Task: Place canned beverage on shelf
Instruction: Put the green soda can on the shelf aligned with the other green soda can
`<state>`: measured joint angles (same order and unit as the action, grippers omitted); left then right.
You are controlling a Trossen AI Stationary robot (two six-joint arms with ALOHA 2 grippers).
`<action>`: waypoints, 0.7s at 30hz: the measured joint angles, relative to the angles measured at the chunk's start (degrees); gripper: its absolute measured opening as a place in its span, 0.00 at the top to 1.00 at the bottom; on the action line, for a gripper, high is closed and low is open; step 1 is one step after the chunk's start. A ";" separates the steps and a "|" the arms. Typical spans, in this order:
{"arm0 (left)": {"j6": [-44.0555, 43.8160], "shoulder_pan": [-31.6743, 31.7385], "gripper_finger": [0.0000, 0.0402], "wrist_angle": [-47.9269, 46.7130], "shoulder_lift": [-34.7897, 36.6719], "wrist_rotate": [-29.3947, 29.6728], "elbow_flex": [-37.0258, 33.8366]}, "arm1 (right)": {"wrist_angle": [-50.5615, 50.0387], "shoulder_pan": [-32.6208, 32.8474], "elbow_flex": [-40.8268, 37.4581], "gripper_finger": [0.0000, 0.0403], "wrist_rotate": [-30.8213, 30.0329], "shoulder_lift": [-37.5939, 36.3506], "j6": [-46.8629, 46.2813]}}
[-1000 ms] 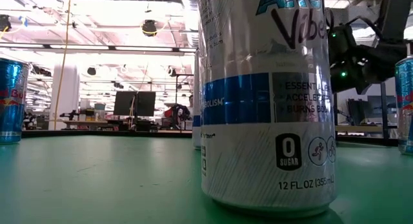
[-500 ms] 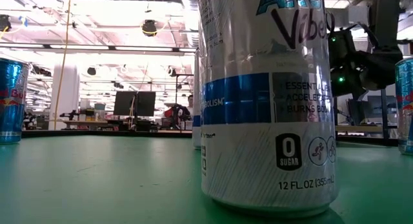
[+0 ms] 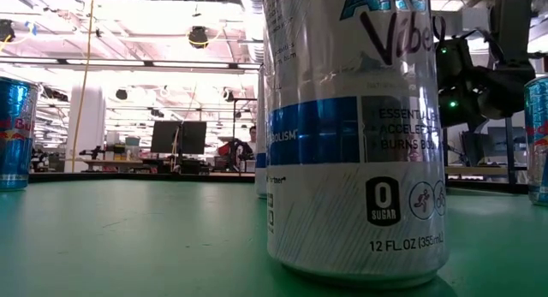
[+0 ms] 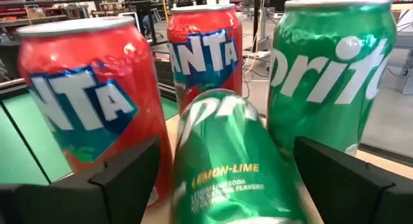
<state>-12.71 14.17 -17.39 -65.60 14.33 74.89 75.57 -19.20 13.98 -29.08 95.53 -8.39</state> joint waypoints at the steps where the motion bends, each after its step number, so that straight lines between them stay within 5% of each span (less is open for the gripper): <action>1: 0.00 0.00 0.06 0.00 0.00 0.01 0.00 | -0.04 0.23 0.00 0.07 -0.39 0.00 -0.05; 21: 0.42 0.02 0.06 -0.02 0.00 0.04 0.02 | -9.52 5.34 0.02 0.20 -3.15 -2.97 -2.28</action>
<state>-12.29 14.20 -17.41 -65.60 14.37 74.91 66.05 -13.86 14.00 -32.23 92.55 -10.67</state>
